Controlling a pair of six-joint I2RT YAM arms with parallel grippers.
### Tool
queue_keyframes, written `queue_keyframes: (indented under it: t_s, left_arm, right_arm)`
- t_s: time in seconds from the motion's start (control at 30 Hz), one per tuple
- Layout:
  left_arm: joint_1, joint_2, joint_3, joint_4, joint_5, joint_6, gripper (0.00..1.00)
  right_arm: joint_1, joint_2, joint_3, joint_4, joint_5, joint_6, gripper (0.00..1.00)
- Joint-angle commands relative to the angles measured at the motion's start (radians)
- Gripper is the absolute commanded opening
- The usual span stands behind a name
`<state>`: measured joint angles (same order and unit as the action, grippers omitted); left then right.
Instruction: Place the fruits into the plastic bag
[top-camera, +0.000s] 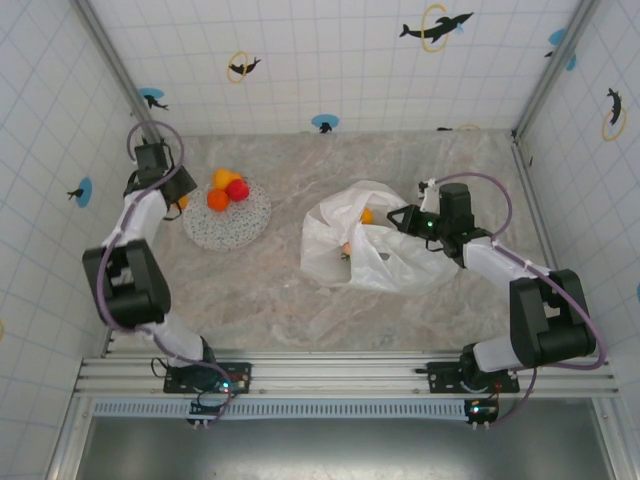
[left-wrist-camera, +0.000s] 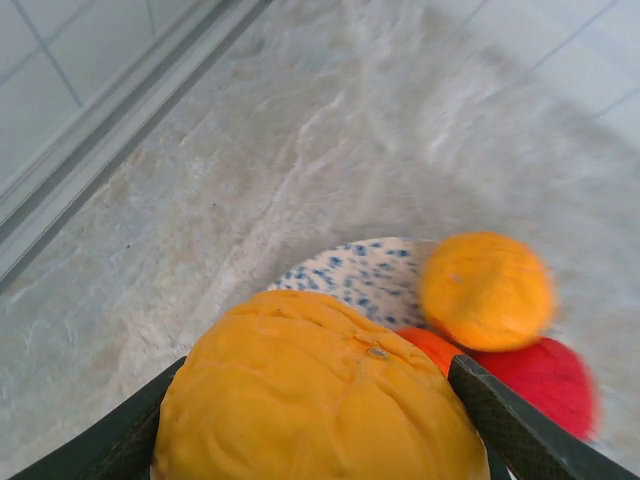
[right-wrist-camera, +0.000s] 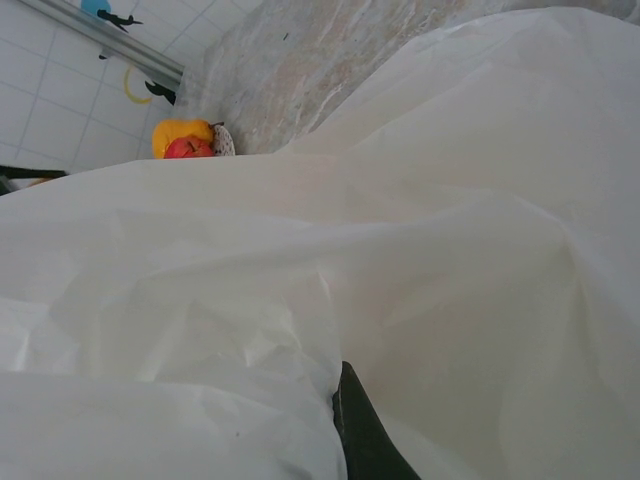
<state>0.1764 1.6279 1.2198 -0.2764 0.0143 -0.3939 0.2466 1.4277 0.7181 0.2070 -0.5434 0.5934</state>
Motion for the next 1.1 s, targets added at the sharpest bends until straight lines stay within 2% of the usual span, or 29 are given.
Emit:
queue_keyframes:
  t_s: [0.0,0.07,0.13,0.23,0.47,0.73,0.8,0.87,1.07]
  left_arm:
    - [0.002,-0.157,-0.148,0.126,0.205,-0.119,0.62]
    - [-0.018,-0.243,-0.233,0.182,0.299,-0.158,0.61]
    - [-0.060,-0.316,-0.308,0.195,0.346,-0.169,0.61]
    - [-0.159,-0.415,-0.378,0.189,0.380,-0.159,0.61]
    - [-0.389,-0.587,-0.486,0.176,0.539,-0.127,0.60]
    - [-0.557,-0.675,-0.561,0.226,0.591,-0.111,0.60]
    - [-0.594,-0.665,-0.568,0.245,0.590,-0.101,0.60]
    - [-0.667,-0.644,-0.567,0.255,0.579,-0.080,0.60]
    - [-0.822,-0.544,-0.532,0.261,0.491,0.003,0.59]
  right_arm:
    - [-0.004,0.008,-0.008,0.034,-0.007,0.007,0.00]
    - [-0.003,0.014,-0.006,0.040,-0.010,0.011,0.00]
    - [-0.003,0.023,-0.002,0.041,-0.013,0.014,0.00]
    - [-0.003,0.033,0.006,0.034,-0.015,0.011,0.00]
    - [0.000,0.049,0.018,0.031,-0.001,0.023,0.00]
    - [0.018,0.050,0.042,0.014,0.026,0.032,0.00]
    - [0.023,0.047,0.047,0.008,0.031,0.033,0.00]
    - [0.027,0.045,0.050,0.001,0.036,0.032,0.00]
    - [0.034,0.031,0.053,-0.013,0.051,0.032,0.00]
